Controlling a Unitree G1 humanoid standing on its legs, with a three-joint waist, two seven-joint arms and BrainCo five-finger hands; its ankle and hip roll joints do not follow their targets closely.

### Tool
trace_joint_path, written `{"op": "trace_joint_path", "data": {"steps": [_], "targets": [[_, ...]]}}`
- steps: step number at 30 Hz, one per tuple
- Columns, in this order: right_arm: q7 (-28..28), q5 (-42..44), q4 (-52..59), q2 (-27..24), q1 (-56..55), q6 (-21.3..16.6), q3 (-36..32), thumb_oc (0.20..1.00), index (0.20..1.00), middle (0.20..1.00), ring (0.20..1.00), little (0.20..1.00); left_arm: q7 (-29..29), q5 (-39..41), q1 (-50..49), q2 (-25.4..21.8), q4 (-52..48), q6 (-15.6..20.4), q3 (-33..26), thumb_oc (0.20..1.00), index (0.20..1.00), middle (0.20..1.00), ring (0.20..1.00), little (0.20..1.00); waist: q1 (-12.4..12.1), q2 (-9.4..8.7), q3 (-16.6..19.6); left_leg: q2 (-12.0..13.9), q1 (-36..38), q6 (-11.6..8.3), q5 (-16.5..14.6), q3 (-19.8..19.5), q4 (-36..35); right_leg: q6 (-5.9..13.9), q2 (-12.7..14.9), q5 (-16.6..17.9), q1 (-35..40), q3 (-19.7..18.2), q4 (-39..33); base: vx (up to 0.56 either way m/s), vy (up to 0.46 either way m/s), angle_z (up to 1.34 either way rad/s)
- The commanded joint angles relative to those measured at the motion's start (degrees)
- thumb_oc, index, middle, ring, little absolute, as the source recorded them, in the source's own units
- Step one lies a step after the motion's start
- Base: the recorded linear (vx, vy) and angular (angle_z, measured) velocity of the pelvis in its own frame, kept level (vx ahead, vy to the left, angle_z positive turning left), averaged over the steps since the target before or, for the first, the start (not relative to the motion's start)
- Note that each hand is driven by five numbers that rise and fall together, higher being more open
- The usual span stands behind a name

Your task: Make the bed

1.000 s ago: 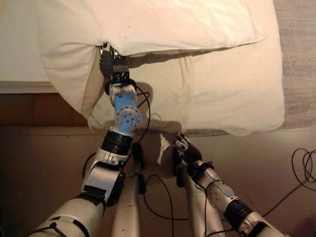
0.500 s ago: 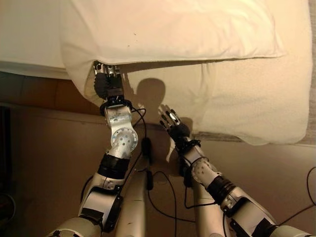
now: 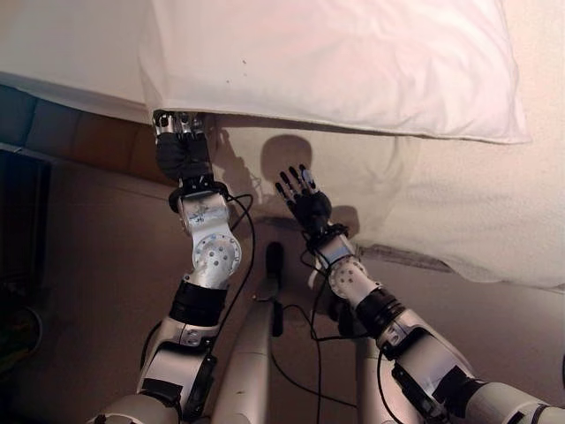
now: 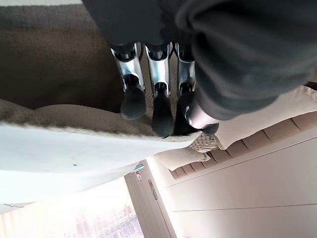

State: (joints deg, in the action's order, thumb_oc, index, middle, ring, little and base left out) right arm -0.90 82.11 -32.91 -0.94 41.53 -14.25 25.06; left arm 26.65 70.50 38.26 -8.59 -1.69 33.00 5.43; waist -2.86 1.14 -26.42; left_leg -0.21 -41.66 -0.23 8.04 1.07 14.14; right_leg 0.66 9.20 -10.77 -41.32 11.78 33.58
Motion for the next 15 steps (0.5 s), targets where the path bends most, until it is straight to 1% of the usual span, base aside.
{"op": "trace_joint_path", "data": {"steps": [1,4,5,8,9,14,15], "targets": [[-1.5,3.9,0.3,2.6,3.5,-3.7,-3.9,1.000,1.000,1.000,1.000,1.000,-2.6,-6.1,1.7,-0.5,-7.1,4.9,-1.8,0.200,0.200,0.200,0.200,0.200,-2.3,3.61,1.9,-2.5,-0.1,1.81,-9.8,2.1,7.2,5.05,-0.5,10.0,0.2,-0.5,-10.4,0.00,0.000,0.00],[-1.6,6.3,-0.9,3.5,6.2,-4.7,-6.1,1.000,1.000,1.000,1.000,1.000,-2.5,-6.1,2.2,0.2,-6.8,5.0,-1.3,0.200,0.200,0.200,0.200,0.200,-2.4,3.93,2.2,-2.5,-0.4,1.90,-9.8,2.1,7.1,5.02,-0.6,9.9,-0.2,-0.6,-10.3,0.01,0.003,-0.01],[-1.7,7.7,-1.2,3.9,8.1,-5.3,-7.5,1.000,1.000,1.000,1.000,1.000,-2.5,-6.0,2.6,0.6,-6.5,5.0,-0.7,0.200,0.200,0.200,0.200,0.200,-2.5,4.30,2.2,-2.6,-0.8,1.94,-9.7,2.1,7.1,4.97,-0.6,9.8,-0.6,-0.7,-10.2,0.00,0.000,0.00],[-1.6,8.3,-1.4,3.8,9.3,-5.9,-8.2,1.000,1.000,1.000,1.000,1.000,-2.5,-5.8,3.1,0.8,-6.4,5.1,-0.4,0.200,0.200,0.200,0.200,0.200,-2.6,4.36,2.3,-2.6,-1.0,1.96,-9.7,2.0,7.1,4.97,-0.6,9.6,-0.8,-0.7,-10.1,0.00,0.000,0.00],[-1.4,8.6,-1.3,3.7,11.0,-6.3,-9.5,1.000,1.000,1.000,1.000,1.000,-2.5,-5.8,3.7,1.2,-6.2,5.1,-0.1,0.200,0.200,0.200,0.200,0.200,-2.6,4.54,2.5,-2.6,-1.1,1.96,-9.7,1.9,7.0,4.96,-0.5,9.6,-1.0,-0.7,-10.0,0.00,0.000,0.00],[-1.1,9.3,-0.7,2.7,13.8,-7.5,-11.4,1.000,1.000,1.000,1.000,1.000,-2.4,-5.4,4.8,1.7,-5.3,5.0,0.7,0.200,0.200,0.200,0.200,0.200,-2.6,4.60,2.8,-2.7,-1.7,2.08,-9.8,1.7,7.1,4.93,-0.5,9.4,-1.8,-0.7,-9.7,0.00,0.001,0.01],[-0.8,9.6,0.0,2.1,14.9,-8.5,-12.1,1.000,1.000,1.000,1.000,1.000,-2.4,-5.3,5.3,1.8,-5.0,5.0,0.9,0.200,0.200,0.200,0.200,0.200,-2.5,4.62,2.7,-2.8,-2.1,2.09,-9.9,1.8,7.6,4.93,-0.5,9.4,-2.2,-0.8,-9.3,0.00,0.000,0.00]]}}
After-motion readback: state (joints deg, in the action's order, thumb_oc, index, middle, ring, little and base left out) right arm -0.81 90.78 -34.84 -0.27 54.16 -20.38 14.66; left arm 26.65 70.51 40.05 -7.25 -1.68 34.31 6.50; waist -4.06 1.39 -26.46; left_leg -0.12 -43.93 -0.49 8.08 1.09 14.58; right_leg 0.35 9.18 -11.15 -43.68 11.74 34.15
